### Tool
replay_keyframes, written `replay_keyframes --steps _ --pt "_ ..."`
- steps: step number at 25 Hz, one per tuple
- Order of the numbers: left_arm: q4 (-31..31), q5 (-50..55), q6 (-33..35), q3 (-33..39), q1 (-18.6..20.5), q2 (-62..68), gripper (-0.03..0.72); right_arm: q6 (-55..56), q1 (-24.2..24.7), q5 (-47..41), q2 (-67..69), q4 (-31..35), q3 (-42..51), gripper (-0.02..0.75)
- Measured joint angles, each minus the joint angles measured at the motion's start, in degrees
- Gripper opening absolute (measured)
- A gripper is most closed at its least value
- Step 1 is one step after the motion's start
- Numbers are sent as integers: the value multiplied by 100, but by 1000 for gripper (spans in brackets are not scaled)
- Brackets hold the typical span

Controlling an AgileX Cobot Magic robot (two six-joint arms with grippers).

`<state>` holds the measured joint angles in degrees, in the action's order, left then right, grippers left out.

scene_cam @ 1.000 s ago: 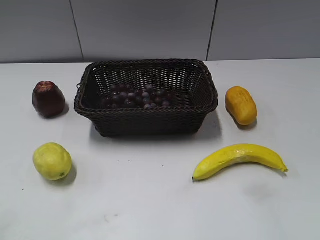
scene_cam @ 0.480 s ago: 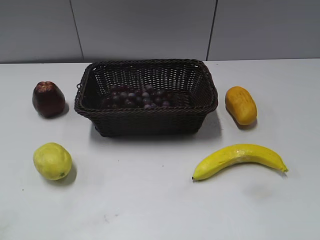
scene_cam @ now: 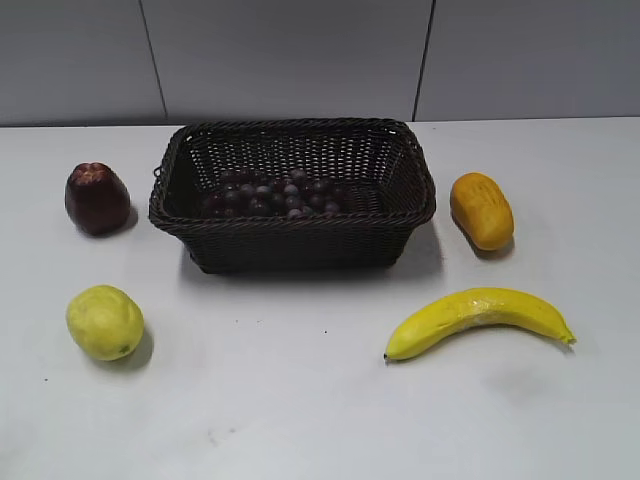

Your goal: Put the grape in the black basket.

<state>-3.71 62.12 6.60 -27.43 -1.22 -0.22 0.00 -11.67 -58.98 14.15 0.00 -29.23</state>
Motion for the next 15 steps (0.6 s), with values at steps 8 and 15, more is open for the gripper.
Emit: replay_keyframes --steps 8,15 --pt "0 0 0 0 0 0 237 0 211 -5 -370 0 1 591" --pt "0 0 0 0 0 0 237 0 762 -7 -1290 0 1 590"
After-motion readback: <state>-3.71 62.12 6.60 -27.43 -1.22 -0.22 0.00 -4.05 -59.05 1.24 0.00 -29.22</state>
